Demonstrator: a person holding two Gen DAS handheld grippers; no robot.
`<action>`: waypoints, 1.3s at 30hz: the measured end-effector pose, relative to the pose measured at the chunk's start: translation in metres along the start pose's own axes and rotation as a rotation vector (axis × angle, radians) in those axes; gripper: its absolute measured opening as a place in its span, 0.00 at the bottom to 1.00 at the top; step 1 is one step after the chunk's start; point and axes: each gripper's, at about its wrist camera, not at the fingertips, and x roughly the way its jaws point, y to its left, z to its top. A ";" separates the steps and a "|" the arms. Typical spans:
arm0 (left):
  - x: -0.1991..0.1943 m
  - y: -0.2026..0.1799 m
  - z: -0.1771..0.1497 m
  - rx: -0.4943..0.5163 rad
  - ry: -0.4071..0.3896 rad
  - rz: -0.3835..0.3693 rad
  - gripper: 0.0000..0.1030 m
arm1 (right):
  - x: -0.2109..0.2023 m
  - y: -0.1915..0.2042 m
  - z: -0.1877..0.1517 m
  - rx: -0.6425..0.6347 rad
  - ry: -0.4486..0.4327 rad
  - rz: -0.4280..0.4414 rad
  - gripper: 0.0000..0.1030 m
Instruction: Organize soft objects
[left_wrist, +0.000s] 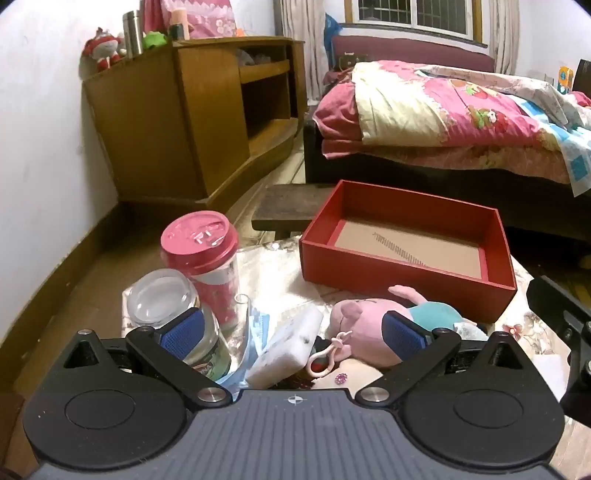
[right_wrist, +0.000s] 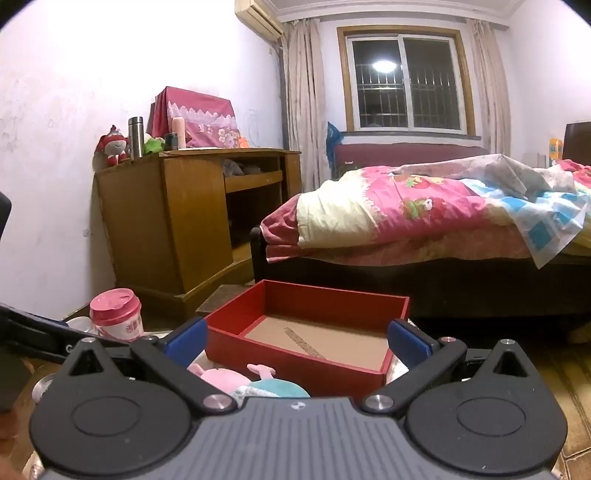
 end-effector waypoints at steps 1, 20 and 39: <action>0.000 0.000 0.000 0.004 -0.005 0.006 0.95 | -0.001 0.000 0.001 0.003 0.003 0.001 0.77; -0.006 -0.006 0.000 0.007 -0.021 0.000 0.95 | 0.003 -0.001 0.000 -0.022 0.010 -0.096 0.77; -0.007 -0.017 -0.005 0.033 -0.022 -0.015 0.95 | 0.008 -0.003 0.001 0.015 0.019 -0.120 0.77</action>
